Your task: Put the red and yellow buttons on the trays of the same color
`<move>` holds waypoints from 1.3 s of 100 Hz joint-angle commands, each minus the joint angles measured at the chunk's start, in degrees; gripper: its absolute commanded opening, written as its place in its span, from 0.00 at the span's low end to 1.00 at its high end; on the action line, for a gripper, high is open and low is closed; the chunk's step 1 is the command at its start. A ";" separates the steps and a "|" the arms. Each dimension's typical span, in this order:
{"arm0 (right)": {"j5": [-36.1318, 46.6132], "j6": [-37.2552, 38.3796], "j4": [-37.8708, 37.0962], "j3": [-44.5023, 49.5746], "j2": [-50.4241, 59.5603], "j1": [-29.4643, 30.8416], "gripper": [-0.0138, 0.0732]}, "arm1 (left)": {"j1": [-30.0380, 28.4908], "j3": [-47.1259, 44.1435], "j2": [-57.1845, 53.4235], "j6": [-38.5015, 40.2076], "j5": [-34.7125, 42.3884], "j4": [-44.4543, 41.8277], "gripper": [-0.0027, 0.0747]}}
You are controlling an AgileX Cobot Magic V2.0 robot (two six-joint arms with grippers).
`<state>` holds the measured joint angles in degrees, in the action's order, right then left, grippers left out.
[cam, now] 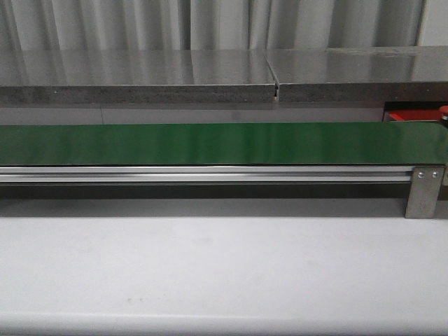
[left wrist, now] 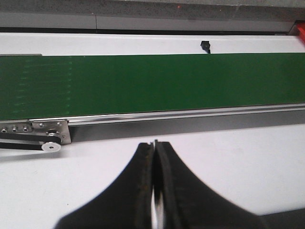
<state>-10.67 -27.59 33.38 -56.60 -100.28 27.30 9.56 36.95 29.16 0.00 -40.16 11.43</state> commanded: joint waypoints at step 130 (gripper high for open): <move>-11.99 -4.79 -5.11 -1.27 33.01 -20.69 0.02 | 0.43 1.52 0.36 0.34 3.75 0.80 0.01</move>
<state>-23.42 -31.54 28.41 -56.60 -70.66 8.09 9.56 36.95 29.16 0.00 -40.16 11.43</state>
